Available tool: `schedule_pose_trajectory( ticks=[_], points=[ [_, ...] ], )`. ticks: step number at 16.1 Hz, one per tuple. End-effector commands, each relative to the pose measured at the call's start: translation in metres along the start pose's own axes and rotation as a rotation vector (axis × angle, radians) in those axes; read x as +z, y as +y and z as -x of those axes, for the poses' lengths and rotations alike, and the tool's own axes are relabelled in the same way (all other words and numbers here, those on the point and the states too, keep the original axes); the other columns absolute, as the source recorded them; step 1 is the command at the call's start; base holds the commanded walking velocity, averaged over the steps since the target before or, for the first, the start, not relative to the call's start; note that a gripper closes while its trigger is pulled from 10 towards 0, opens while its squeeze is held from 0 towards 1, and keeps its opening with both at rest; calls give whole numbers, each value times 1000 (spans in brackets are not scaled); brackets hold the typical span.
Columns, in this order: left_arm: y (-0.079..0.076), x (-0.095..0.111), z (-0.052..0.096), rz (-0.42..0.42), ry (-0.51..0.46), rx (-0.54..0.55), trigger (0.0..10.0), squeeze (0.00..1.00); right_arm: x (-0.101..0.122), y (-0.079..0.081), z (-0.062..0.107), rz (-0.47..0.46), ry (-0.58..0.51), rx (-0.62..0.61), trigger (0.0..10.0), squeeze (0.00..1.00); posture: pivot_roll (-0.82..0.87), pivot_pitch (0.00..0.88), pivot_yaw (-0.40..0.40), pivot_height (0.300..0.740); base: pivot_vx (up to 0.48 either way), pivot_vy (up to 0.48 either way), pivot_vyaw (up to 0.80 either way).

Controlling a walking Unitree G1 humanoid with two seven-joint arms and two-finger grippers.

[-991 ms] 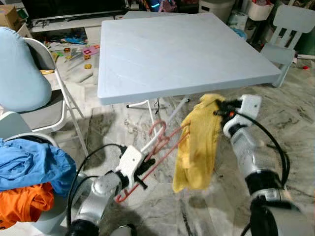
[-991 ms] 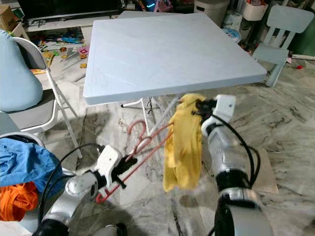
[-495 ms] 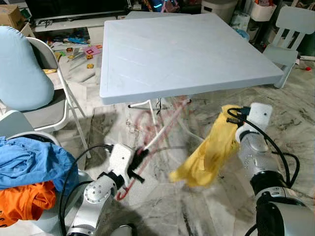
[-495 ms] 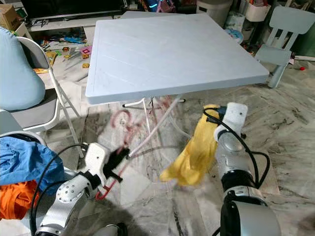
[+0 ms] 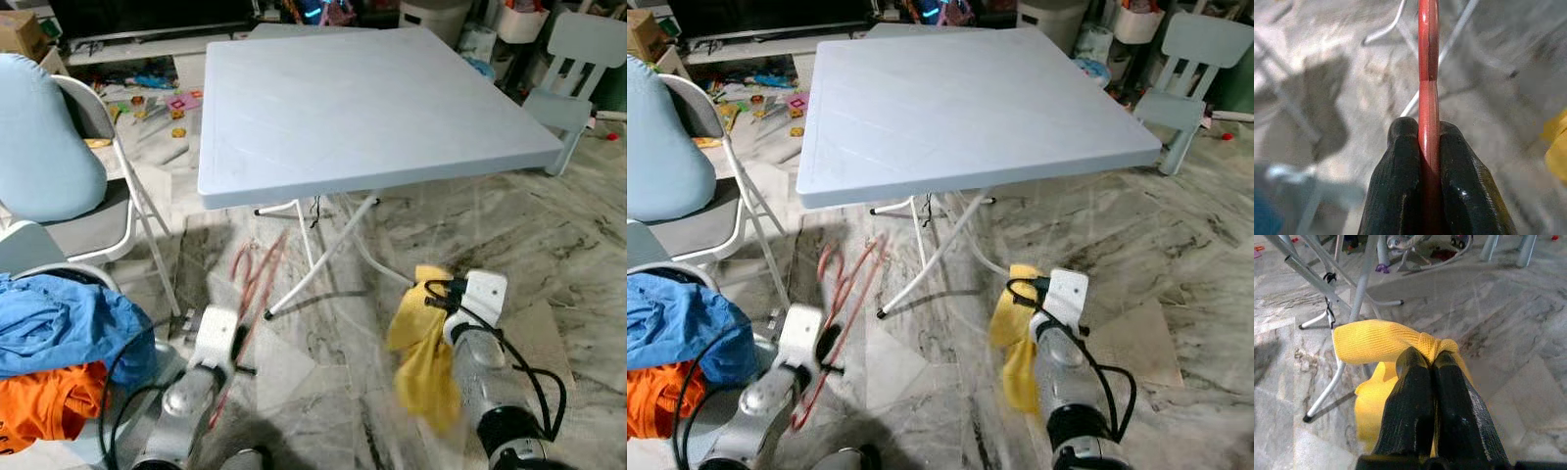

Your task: Hang hanger

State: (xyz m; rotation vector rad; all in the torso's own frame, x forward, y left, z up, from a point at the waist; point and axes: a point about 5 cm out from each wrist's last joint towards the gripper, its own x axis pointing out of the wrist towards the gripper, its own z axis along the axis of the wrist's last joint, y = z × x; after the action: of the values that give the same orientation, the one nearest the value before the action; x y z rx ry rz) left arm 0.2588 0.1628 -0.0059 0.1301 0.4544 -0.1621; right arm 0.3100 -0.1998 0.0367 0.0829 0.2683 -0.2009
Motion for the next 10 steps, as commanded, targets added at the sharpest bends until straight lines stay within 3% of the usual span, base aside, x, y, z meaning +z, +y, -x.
schedule_pose_trajectory(
  ticks=[1, 2, 4, 6, 8, 10],
  points=[
    [7, -9, 0, 13, 54, 39, 10000, 0, 4, 2, 1, 9, -40, 29, 6588, 0, 24, 64, 44, 740, 0, 0, 0],
    [5, -23, 1, 45, 110, 31, 10000, 0, -17, -4, 9, 13, 31, 15, 10000, 0, 8, 62, 49, 740, 0, 0, 0],
    [-1, -39, 4, 47, 171, -10, 10000, 0, -49, -15, 21, -4, 171, -33, 10000, 0, 10, 55, 38, 740, 0, 0, 0],
    [-1, -44, 5, 58, 187, -12, 10000, 0, -59, -17, 26, 21, 206, -25, 10000, 0, 10, 48, 29, 740, 0, 0, -800],
    [3, -50, 5, 107, 222, 1, 10000, 0, -69, -15, 29, 58, 258, 19, 10000, 0, 25, 43, 14, 740, 311, 0, -800],
    [4, -57, 7, 94, 256, 4, 10000, 0, -84, -17, 36, 71, 333, 31, 10000, 0, 26, 32, 13, 740, 311, 0, -800]
  ],
)
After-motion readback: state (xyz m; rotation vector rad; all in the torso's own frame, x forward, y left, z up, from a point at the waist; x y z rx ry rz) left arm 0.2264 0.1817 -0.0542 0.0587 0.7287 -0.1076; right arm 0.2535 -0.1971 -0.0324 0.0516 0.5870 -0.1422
